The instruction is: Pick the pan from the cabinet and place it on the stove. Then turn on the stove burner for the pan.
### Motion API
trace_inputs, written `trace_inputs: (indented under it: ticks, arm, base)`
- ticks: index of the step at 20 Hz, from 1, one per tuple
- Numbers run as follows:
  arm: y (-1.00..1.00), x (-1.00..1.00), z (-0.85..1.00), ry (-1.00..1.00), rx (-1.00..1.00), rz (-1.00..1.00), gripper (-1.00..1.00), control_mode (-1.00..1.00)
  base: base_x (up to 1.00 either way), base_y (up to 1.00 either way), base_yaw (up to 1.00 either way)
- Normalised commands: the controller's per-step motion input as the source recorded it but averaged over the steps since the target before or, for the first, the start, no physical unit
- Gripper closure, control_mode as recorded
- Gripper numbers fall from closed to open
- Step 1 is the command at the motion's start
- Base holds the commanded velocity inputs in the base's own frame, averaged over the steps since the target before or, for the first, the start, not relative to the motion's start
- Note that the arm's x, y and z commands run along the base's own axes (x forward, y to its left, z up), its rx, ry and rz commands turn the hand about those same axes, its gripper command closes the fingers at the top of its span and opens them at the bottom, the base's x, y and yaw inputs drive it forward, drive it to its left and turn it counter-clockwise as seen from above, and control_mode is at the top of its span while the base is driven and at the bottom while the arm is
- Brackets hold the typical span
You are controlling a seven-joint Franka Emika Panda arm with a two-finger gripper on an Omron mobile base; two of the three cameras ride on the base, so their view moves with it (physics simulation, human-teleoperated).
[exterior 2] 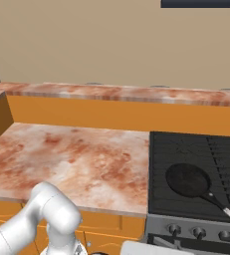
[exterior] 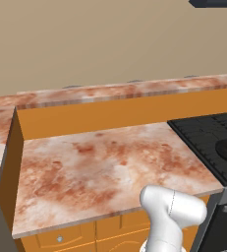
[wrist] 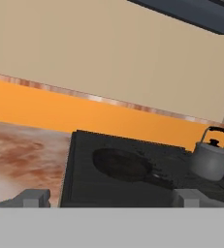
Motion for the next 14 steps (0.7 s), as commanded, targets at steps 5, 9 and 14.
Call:
trace_inputs:
  ticks: [5, 9, 14]
  arm:
    - [-0.26, 0.0, -0.08, 0.0, 0.0, 0.02, -1.0, -1.0]
    - [-0.25, 0.01, -0.11, 0.0, 0.0, 0.03, -1.0, -1.0]
    - [-0.04, 0.15, -0.16, 0.0, 0.0, 0.06, -1.0, -1.0]
  base:
    - [0.0, 0.0, 0.0]
    - [0.0, 0.0, 0.0]
    - [0.0, 0.0, 0.0]
